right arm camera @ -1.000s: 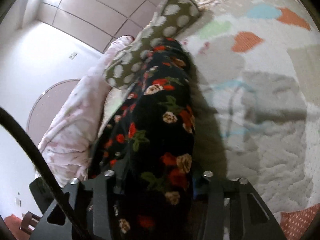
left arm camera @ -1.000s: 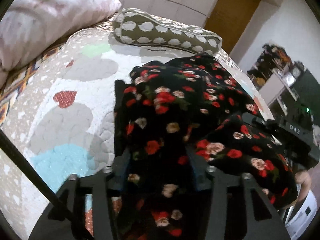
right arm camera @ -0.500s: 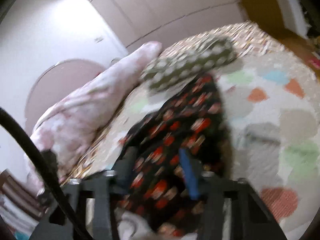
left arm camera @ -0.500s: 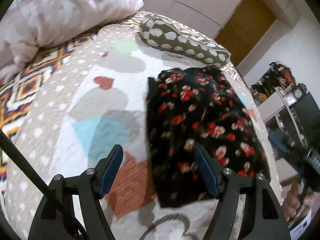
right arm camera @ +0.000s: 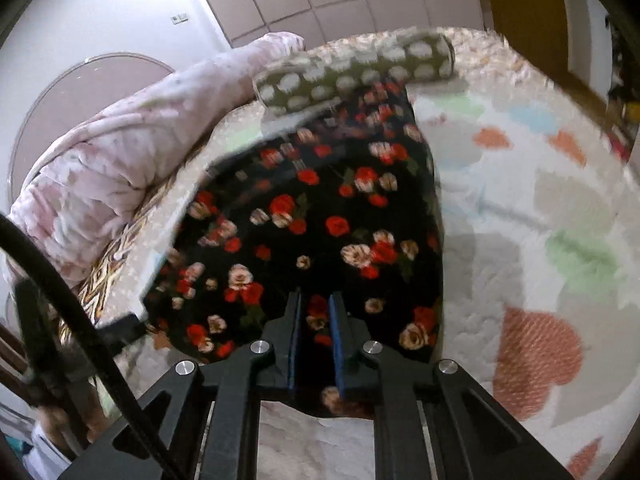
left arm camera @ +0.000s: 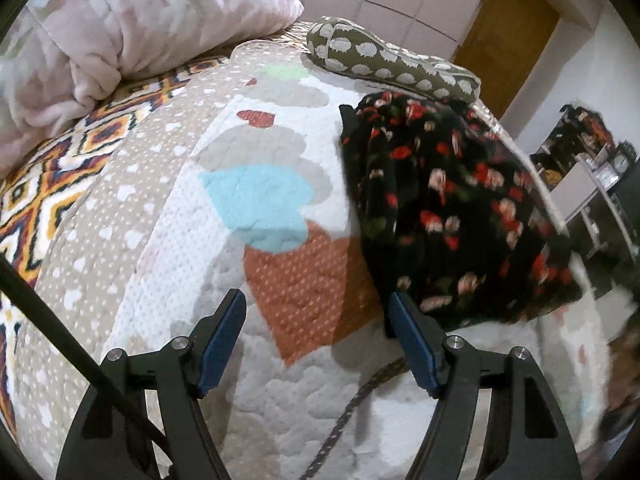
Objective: Fold large clothes
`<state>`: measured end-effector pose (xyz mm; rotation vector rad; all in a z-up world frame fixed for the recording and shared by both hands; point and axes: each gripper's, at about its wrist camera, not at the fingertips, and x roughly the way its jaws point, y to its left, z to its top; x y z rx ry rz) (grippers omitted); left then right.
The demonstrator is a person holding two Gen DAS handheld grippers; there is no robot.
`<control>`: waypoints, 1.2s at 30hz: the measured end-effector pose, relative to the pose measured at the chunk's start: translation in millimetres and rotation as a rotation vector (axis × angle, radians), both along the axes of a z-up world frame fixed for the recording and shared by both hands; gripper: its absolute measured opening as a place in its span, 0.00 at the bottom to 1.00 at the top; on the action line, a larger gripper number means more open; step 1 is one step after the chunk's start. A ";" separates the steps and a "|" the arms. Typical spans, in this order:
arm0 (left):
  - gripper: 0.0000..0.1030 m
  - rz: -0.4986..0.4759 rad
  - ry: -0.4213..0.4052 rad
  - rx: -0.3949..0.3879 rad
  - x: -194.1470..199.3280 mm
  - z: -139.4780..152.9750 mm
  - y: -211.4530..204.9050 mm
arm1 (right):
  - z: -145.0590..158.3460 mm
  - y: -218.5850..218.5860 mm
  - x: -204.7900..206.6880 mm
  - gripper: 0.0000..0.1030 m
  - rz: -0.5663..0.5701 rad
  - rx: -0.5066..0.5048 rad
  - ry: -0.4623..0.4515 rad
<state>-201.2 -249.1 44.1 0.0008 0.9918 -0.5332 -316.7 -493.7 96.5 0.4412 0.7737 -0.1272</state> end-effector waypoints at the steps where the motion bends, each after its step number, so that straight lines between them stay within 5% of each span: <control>1: 0.71 0.002 -0.003 0.009 -1.0 -2.5 -0.4 | 8.7 4.1 2.7 0.12 0.012 -0.004 -0.022; 6: 0.71 0.018 0.000 0.020 -4.3 -19.2 0.2 | 29.6 38.0 54.8 0.14 0.109 -0.070 -0.020; 14: 0.79 0.001 -0.060 0.035 -12.5 -27.0 -5.0 | -27.5 47.4 178.5 0.14 0.115 -0.102 0.190; 21: 0.84 -0.011 -0.066 0.044 -12.9 -29.4 -9.7 | -40.6 40.1 224.7 0.14 0.057 -0.112 0.224; 29: 0.85 -0.012 -0.063 0.040 -12.2 -30.3 -9.6 | 0.1 58.0 161.0 0.18 0.065 -0.095 0.067; 36: 0.85 -0.010 -0.057 0.019 -12.1 -30.7 -7.1 | -41.2 86.6 90.7 0.19 0.119 -0.158 0.060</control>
